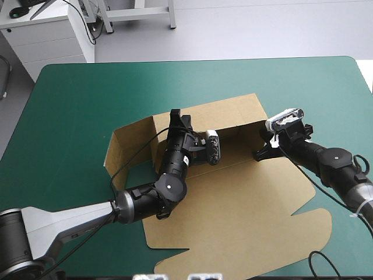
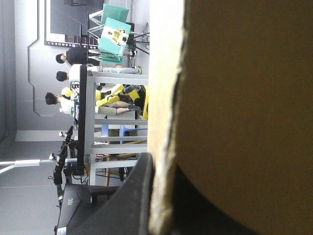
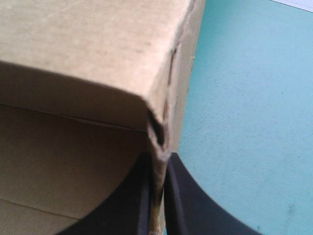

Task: Fold the box

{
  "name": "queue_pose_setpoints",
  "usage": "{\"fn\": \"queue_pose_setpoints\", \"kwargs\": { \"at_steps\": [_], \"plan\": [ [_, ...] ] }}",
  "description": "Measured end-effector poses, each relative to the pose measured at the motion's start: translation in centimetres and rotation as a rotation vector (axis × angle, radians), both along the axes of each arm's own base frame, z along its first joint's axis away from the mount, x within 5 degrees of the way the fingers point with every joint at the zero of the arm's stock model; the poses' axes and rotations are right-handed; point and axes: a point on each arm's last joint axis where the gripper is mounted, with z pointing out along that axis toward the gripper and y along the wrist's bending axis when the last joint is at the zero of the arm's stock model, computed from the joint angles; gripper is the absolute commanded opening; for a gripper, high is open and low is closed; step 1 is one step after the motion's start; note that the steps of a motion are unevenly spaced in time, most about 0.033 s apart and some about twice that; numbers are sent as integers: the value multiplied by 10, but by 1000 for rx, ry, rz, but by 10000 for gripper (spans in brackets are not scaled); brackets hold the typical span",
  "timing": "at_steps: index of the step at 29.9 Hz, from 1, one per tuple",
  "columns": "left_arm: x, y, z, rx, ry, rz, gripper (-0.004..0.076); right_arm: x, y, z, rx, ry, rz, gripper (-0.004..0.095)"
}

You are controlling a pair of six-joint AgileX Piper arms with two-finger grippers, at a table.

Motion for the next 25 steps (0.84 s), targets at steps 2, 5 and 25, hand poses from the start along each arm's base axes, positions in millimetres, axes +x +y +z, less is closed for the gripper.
{"fn": "queue_pose_setpoints", "kwargs": {
  "at_steps": [2,5,25],
  "plan": [
    [0,0,0,0,-1,1,-3,0,1,0,-3,-2,-2,0],
    [0,0,0,0,-1,1,34,0,1,0,-6,-2,-1,0],
    [-39,-26,2,-90,-2,-65,316,1,0,1,1,10,-33,0]
  ]
}}
